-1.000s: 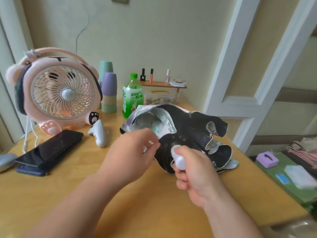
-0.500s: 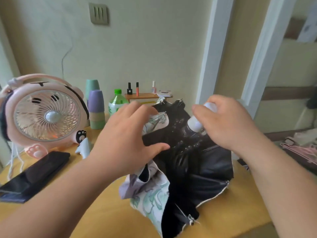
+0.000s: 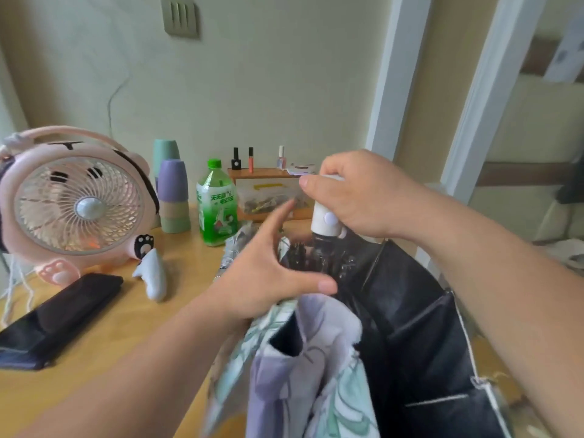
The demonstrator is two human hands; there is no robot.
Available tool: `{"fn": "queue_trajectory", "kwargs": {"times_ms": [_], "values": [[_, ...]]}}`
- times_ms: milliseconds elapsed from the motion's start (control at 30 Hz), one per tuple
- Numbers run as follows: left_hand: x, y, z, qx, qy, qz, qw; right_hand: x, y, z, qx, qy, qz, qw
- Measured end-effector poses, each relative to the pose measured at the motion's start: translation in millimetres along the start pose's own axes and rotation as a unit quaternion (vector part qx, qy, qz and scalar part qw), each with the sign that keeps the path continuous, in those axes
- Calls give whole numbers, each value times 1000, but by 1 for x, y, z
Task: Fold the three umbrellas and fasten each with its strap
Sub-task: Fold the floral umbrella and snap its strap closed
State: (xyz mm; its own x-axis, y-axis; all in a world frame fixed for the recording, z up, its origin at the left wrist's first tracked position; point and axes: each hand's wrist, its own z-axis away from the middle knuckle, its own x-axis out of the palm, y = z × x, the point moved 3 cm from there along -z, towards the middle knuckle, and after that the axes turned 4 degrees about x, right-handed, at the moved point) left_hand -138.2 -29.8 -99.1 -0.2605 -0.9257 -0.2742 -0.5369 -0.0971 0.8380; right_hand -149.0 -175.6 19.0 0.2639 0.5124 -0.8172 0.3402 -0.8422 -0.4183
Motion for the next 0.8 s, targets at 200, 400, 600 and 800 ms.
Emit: {"fn": "queue_trajectory", "kwargs": {"times_ms": [200,400,600,800], "values": [[16,-3,4,-17,-50,-35,998,11,-5,1,-31,52,2,998],[22,-4,1,-21,-13,-21,999,11,-10,8,-39,43,27,998],[4,8,8,-19,-33,-72,997,-1,-5,2,3,6,63,998],[-85,22,43,125,375,-116,911,-29,62,-4,182,104,-139,968]]}}
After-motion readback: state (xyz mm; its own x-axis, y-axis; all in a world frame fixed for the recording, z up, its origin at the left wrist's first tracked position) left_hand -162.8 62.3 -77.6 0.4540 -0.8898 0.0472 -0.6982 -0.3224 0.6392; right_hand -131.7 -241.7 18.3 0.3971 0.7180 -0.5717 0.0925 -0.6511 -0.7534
